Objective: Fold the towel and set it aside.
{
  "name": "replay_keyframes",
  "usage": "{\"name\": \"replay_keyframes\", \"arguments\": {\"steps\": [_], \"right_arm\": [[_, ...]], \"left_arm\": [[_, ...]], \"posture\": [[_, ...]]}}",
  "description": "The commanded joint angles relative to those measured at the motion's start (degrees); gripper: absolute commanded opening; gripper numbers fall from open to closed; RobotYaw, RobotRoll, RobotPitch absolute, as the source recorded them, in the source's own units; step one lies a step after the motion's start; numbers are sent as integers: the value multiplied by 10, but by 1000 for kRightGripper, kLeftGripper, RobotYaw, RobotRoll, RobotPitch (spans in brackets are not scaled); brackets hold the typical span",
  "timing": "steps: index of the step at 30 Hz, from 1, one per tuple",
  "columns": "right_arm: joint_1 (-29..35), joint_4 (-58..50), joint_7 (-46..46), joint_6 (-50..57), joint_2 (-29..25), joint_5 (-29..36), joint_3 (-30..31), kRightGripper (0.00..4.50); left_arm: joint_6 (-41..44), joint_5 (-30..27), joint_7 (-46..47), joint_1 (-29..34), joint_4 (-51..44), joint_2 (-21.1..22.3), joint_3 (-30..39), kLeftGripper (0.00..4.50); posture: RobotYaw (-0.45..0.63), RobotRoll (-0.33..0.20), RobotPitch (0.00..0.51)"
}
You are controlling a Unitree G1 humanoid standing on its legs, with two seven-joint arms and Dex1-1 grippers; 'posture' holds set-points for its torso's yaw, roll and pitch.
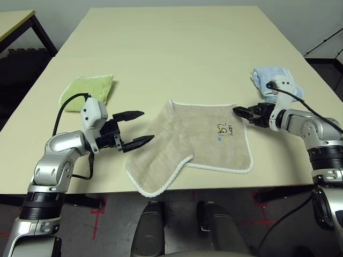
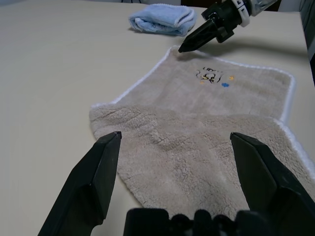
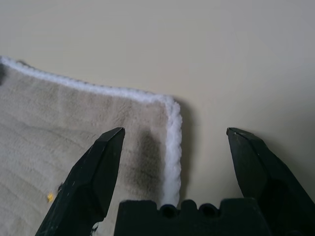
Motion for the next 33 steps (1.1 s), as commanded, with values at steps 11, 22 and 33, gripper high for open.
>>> {"name": "replay_keyframes", "arguments": {"steps": [11, 22, 33], "right_arm": [[-41, 80, 56, -18, 28, -45, 22, 4500], [17, -17, 87, 50, 2, -41, 30, 1647], [20, -58, 87, 50, -4, -34, 14, 30]], "left_arm": [[15, 5, 14, 8, -19, 8, 0, 4475], [28, 0, 20, -4, -17, 3, -3, 4500], [29, 5, 18, -4, -17, 2, -11, 4500]], "posture": [[204, 0, 160], [187, 0, 165], [183, 0, 170]]}}
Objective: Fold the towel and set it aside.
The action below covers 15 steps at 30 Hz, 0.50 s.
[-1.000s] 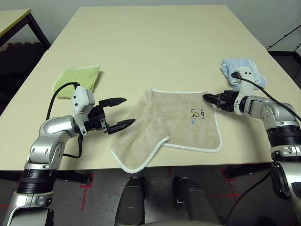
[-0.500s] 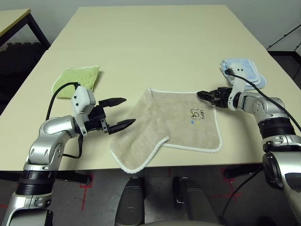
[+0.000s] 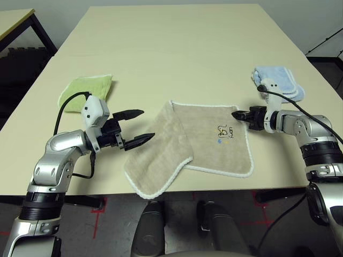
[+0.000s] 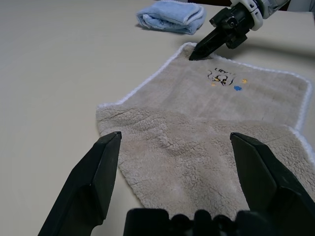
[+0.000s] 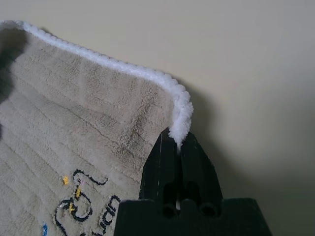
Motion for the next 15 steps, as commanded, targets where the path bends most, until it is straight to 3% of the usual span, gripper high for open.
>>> {"name": "replay_keyframes", "arguments": {"steps": [1, 15], "right_arm": [[8, -25, 5, 1, -4, 9, -8, 30], [-18, -122, 6, -65, -31, 22, -37, 30]], "left_arm": [[5, 5, -2, 2, -5, 1, -10, 4500], [7, 6, 11, -3, -4, -13, -15, 4500]], "posture": [[183, 0, 170], [176, 0, 169]]}}
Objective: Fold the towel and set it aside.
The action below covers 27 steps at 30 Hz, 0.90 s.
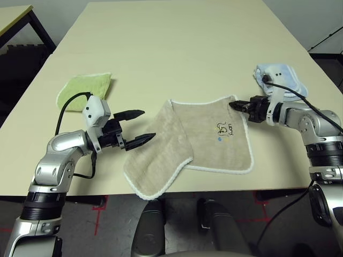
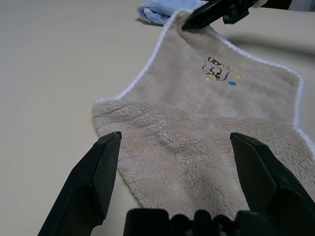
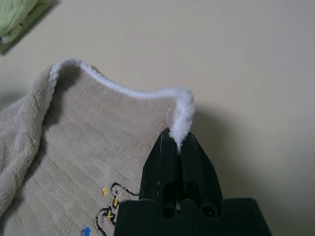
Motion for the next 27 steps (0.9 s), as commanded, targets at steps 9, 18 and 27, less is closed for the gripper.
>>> {"name": "replay_keyframes", "arguments": {"steps": [9, 18, 27], "right_arm": [[-54, 4, -26, -123, -24, -34, -9, 30], [-80, 33, -40, -251, -19, -79, -4, 30], [-101, 60, -55, -317, -14, -90, -12, 30]], "left_arm": [[-3, 12, 9, -7, 2, -13, -17, 4500], [8, 14, 50, -27, 5, -40, -17, 4500], [68, 24, 197, -117, 45, -108, 1, 4500]], "posture": [[168, 0, 174], [167, 0, 175], [157, 0, 169]]}}
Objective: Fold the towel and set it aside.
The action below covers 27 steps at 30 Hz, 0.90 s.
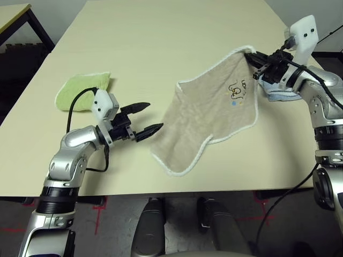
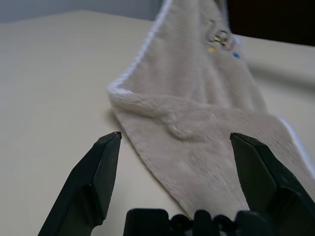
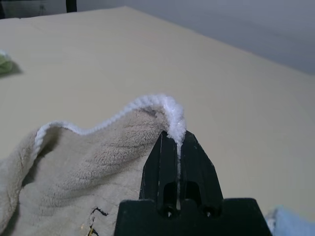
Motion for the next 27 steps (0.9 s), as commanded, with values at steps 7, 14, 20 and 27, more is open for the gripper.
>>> {"name": "replay_keyframes", "arguments": {"steps": [7, 14, 20, 27], "right_arm": [[5, 0, 2, -31, 1, -2, -4, 30], [15, -11, 5, -30, 5, 0, -2, 30], [-2, -16, -5, -61, 18, 5, -13, 30], [-34, -4, -4, -95, 19, 3, -13, 30]], "left_arm": [[116, 13, 207, -128, 73, -79, 39, 4500], [221, 40, 285, -200, 86, -101, 12, 4500], [297, 33, 284, -262, 137, -125, 1, 4500], [306, 39, 252, -299, 194, -146, -22, 4500]], "posture": [[157, 0, 164], [153, 0, 158], [143, 0, 154], [133, 0, 157]]}}
